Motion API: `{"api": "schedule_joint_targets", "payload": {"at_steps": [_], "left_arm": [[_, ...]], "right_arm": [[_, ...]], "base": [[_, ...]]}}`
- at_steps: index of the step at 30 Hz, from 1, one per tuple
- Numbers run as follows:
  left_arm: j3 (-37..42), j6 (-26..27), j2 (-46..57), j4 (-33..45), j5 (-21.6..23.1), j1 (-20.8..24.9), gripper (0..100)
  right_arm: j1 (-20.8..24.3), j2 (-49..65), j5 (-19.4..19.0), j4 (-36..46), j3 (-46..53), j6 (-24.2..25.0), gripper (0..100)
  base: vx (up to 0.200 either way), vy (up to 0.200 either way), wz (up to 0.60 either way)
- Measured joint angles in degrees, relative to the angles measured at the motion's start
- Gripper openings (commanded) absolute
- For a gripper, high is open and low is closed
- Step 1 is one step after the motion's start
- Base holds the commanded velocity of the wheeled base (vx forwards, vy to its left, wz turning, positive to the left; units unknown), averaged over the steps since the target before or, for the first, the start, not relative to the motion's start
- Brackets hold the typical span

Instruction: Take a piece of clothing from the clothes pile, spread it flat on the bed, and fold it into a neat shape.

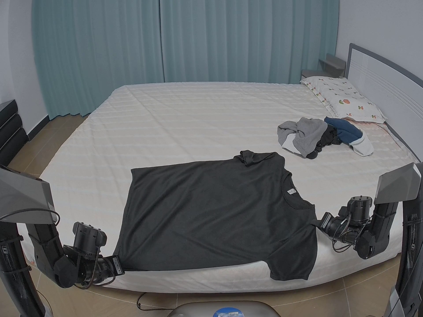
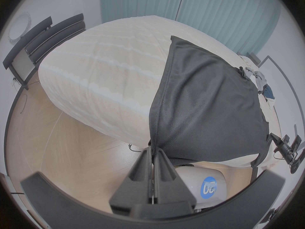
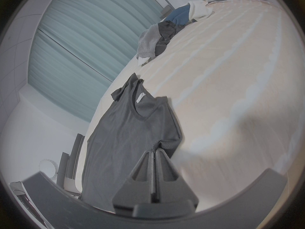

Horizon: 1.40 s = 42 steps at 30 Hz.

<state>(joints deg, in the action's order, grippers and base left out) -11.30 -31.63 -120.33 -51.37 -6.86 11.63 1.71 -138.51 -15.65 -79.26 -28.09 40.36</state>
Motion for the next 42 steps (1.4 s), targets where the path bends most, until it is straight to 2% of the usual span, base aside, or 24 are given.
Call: {"api": "schedule_joint_targets", "payload": {"at_steps": [9, 10, 21, 26, 31, 34, 42], "left_arm": [[-1.04, -2.44, -0.04, -1.28, 0.0, -0.04, 0], [-1.04, -2.49, -0.06, -1.32, 0.0, -0.04, 0], [-1.18, -2.52, -0.15, -1.45, 0.2, 0.0, 0], [-1.15, -2.52, -0.15, -1.45, 0.22, -0.04, 0], [-1.1, -2.52, -0.12, -1.43, 0.22, -0.04, 0], [-1.05, -2.52, -0.12, -1.45, 0.2, -0.04, 0], [-0.93, -2.52, -0.01, -1.43, 0.22, -0.04, 0]], "right_arm": [[-0.44, 0.23, -0.02, 5.89, -7.57, -0.02, 0], [-0.37, 0.13, -0.02, 6.38, -8.13, -0.02, 100], [-1.27, 0.2, -1.28, 6.0, -7.8, -0.29, 100], [-3.27, 2.93, -7.23, 5.45, -2.36, -2.6, 100], [-4.32, 4.83, -11.61, 4.77, 3.73, -7.52, 100], [-4.13, 5.05, -13.25, 2.6, 6.9, -9.22, 100], [-1.52, 2.67, -13.54, 0.79, 8.25, -9.74, 100]], "base": [[0.0, 0.0, 0.0], [0.0, 0.0, 0.0], [0.0, 0.0, 0.0], [0.0, 0.0, 0.0], [0.0, 0.0, 0.0], [0.0, 0.0, 0.0], [0.0, 0.0, 0.0]]}}
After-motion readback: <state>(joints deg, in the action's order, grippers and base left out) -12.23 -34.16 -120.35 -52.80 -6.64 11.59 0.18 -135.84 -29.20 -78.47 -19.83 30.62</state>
